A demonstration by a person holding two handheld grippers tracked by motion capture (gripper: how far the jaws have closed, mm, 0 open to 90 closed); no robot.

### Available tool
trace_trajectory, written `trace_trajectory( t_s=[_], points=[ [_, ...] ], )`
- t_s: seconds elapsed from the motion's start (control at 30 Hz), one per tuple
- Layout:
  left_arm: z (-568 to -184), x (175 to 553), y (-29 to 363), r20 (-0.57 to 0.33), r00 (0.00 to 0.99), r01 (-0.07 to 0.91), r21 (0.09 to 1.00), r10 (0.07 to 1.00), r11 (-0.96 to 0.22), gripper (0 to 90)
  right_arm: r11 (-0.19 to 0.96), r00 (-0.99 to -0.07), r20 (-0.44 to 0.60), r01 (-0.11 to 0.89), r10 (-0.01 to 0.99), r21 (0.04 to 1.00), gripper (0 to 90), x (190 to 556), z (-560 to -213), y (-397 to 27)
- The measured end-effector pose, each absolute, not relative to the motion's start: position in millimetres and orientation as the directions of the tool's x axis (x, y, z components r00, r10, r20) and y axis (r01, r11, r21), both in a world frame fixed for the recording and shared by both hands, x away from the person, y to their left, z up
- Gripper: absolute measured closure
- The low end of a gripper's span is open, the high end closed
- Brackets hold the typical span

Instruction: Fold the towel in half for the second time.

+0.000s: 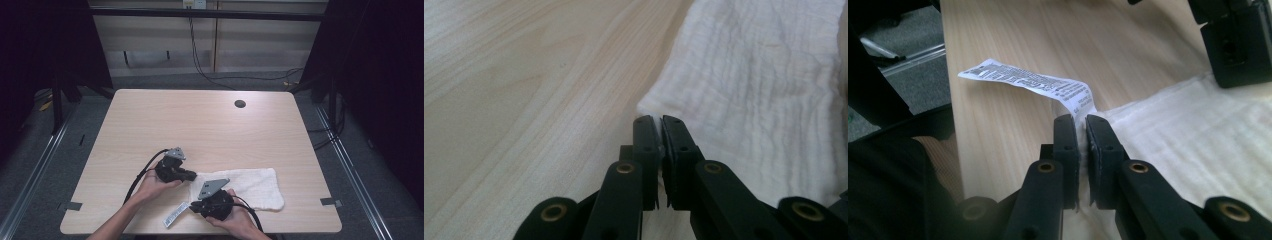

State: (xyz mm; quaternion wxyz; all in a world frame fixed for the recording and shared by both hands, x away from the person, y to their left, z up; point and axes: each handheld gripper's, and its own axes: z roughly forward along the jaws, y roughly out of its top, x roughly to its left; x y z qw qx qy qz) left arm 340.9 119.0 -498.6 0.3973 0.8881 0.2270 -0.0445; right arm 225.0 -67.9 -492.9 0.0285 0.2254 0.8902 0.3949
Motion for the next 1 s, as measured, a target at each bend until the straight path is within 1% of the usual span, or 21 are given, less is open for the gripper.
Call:
trace_trajectory(
  t_s=[0.3, 0.5, 0.73, 0.87, 1.0],
  points=[
    [-487, 343, 124, -0.276, 0.886, 0.447, 0.72, 0.372, -0.53, 85.8, 0.517, -0.884, 0.183, 0.408, 0.431, 0.752, 84.3, 230, -480, -75],
    [-480, 343, 127, -0.292, 0.886, 0.449, 0.737, 0.36, -0.506, 86.0, 0.497, -0.888, 0.184, 0.396, 0.421, 0.772, 84.4, 229, -471, -74],
    [-469, 343, 134, -0.281, 0.89, 0.436, 0.755, 0.36, -0.49, 86.0, 0.467, -0.884, 0.209, 0.406, 0.418, 0.785, 84.4, 230, -465, -75],
    [-466, 343, 137, -0.281, 0.887, 0.438, 0.761, 0.366, -0.478, 86.1, 0.458, -0.887, 0.192, 0.39, 0.421, 0.798, 84.5, 229, -456, -77],
    [-462, 344, 139, -0.258, 0.886, 0.432, 0.762, 0.386, -0.482, 86.0, 0.442, -0.883, 0.199, 0.395, 0.426, 0.806, 84.6, 233, -453, -79]
  ],
)
